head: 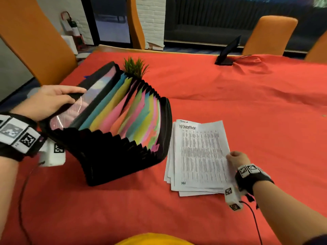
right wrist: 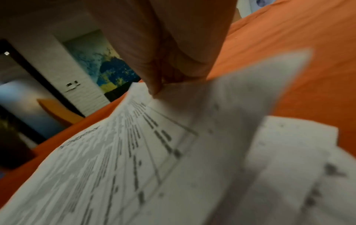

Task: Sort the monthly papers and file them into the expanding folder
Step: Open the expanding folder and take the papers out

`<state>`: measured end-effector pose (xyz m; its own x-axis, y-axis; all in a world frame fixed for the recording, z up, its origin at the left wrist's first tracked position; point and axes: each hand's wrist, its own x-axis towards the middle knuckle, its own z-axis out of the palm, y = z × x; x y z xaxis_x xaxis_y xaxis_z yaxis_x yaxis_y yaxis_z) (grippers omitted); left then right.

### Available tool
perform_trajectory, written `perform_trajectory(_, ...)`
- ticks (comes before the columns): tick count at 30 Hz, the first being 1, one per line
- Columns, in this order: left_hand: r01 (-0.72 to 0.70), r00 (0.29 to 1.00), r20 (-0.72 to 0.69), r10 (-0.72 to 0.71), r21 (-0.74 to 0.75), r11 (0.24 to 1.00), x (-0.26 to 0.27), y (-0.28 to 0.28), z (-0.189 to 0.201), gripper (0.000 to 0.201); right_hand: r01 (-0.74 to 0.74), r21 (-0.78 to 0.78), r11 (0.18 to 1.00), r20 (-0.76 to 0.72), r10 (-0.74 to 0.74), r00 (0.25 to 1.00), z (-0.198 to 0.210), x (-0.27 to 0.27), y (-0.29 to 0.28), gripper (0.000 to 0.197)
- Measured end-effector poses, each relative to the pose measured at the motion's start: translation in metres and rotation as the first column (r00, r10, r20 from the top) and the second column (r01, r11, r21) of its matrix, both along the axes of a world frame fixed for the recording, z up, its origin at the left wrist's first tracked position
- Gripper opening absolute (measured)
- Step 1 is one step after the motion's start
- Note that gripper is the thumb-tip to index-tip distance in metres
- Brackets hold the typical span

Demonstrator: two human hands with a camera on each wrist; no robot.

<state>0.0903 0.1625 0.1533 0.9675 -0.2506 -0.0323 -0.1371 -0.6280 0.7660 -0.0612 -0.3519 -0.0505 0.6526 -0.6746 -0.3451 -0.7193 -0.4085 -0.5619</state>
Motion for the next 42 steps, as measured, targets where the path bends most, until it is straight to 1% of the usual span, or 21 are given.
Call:
perform_trajectory(2, -0.036, 0.999, 0.01, 0.036, -0.018, 0.999, -0.003, 0.006, -0.005, 0.044, -0.038, -0.123, 0.992, -0.101, 0.026, 0.995, 0.004, 0.005, 0.01, 0.029)
perform_trajectory(3, -0.04, 0.999, 0.016, 0.041, -0.016, 0.999, -0.004, 0.01, -0.009, 0.044, -0.049, -0.177, 0.983, -0.108, 0.03, 0.994, 0.011, 0.01, 0.017, 0.035)
perform_trajectory(5, -0.044, 0.999, 0.018, 0.043, 0.024, 0.999, -0.005, 0.022, -0.018, 0.049, -0.063, -0.22, 0.973, -0.023, 0.06, 0.998, 0.034, 0.024, 0.037, 0.045)
perform_trajectory(7, -0.086, 0.996, 0.025, 0.085, 0.041, 0.995, -0.001, 0.036, -0.024, 0.052, -0.136, -0.247, 0.96, 0.147, 0.175, 0.973, 0.067, 0.041, 0.064, 0.042)
perform_trajectory(8, -0.099, 0.995, 0.026, 0.097, 0.043, 0.994, -0.001, 0.039, -0.024, 0.053, -0.197, -0.28, 0.94, 0.231, 0.265, 0.936, 0.084, 0.05, 0.081, 0.037)
perform_trajectory(10, -0.118, 0.993, 0.03, 0.117, 0.059, 0.991, -0.001, 0.04, -0.024, 0.05, -0.307, -0.339, 0.889, 0.371, 0.426, 0.825, 0.116, 0.069, 0.12, 0.027)
perform_trajectory(12, -0.128, 0.991, 0.039, 0.124, 0.101, 0.987, -0.001, 0.038, -0.021, 0.048, -0.401, -0.333, 0.853, 0.464, 0.519, 0.718, 0.139, 0.084, 0.163, 0.02)
perform_trajectory(14, -0.143, 0.989, 0.059, 0.136, 0.12, 0.982, -0.005, 0.033, -0.014, 0.048, -0.493, -0.313, 0.812, 0.497, 0.582, 0.643, 0.149, 0.092, 0.201, 0.017)
perform_trajectory(16, -0.132, 0.99, 0.077, 0.122, 0.14, 0.981, -0.009, 0.029, -0.009, 0.044, -0.578, -0.321, 0.75, 0.438, 0.659, 0.611, 0.149, 0.1, 0.228, 0.02)
perform_trajectory(17, -0.137, 0.988, 0.085, 0.125, 0.159, 0.978, -0.011, 0.029, -0.007, 0.04, -0.622, -0.338, 0.706, 0.364, 0.708, 0.606, 0.148, 0.103, 0.238, 0.022)
perform_trajectory(19, -0.167, 0.984, 0.09, 0.152, 0.192, 0.967, -0.011, 0.028, -0.005, 0.037, -0.694, -0.372, 0.616, 0.147, 0.778, 0.611, 0.146, 0.109, 0.25, 0.026)
perform_trajectory(21, -0.174, 0.983, 0.095, 0.158, 0.201, 0.964, -0.005, 0.028, -0.006, 0.035, -0.701, -0.423, 0.575, -0.011, 0.77, 0.638, 0.148, 0.111, 0.258, 0.028)
perform_trajectory(23, -0.17, 0.983, 0.107, 0.152, 0.196, 0.966, 0.002, 0.028, -0.009, 0.029, -0.664, -0.511, 0.546, -0.022, 0.764, 0.645, 0.153, 0.112, 0.263, 0.027)
perform_trajectory(25, -0.172, 0.982, 0.116, 0.151, 0.209, 0.963, 0.007, 0.029, -0.013, 0.02, -0.65, -0.568, 0.505, -0.029, 0.777, 0.629, 0.158, 0.114, 0.267, 0.026)
perform_trajectory(26, -0.176, 0.981, 0.121, 0.152, 0.219, 0.96, 0.007, 0.029, -0.015, 0.016, -0.667, -0.551, 0.502, -0.053, 0.776, 0.629, 0.16, 0.116, 0.269, 0.025)
perform_trajectory(29, -0.156, 0.982, 0.137, 0.128, 0.218, 0.963, 0.009, 0.027, -0.016, 0.015, -0.73, -0.399, 0.555, -0.109, 0.761, 0.639, 0.156, 0.122, 0.271, 0.027)
perform_trajectory(31, -0.14, 0.983, 0.144, 0.111, 0.208, 0.968, 0.009, 0.027, -0.017, 0.018, -0.734, -0.344, 0.585, -0.146, 0.739, 0.657, 0.153, 0.122, 0.272, 0.038)
perform_trajectory(35, -0.126, 0.984, 0.148, 0.097, 0.199, 0.972, 0.01, 0.029, -0.021, 0.022, -0.696, -0.297, 0.654, -0.209, 0.666, 0.716, 0.147, 0.121, 0.278, 0.054)
perform_trajectory(38, -0.139, 0.985, 0.131, 0.114, 0.201, 0.97, 0.01, 0.031, -0.023, 0.025, -0.684, -0.316, 0.658, -0.306, 0.612, 0.73, 0.142, 0.118, 0.284, 0.063)
perform_trajectory(40, -0.147, 0.984, 0.13, 0.123, 0.193, 0.97, 0.009, 0.033, -0.024, 0.026, -0.673, -0.312, 0.671, -0.32, 0.592, 0.739, 0.138, 0.114, 0.288, 0.061)
perform_trajectory(42, -0.149, 0.983, 0.137, 0.125, 0.183, 0.972, 0.008, 0.032, -0.025, 0.026, -0.674, -0.251, 0.695, -0.291, 0.609, 0.737, 0.135, 0.114, 0.291, 0.049)
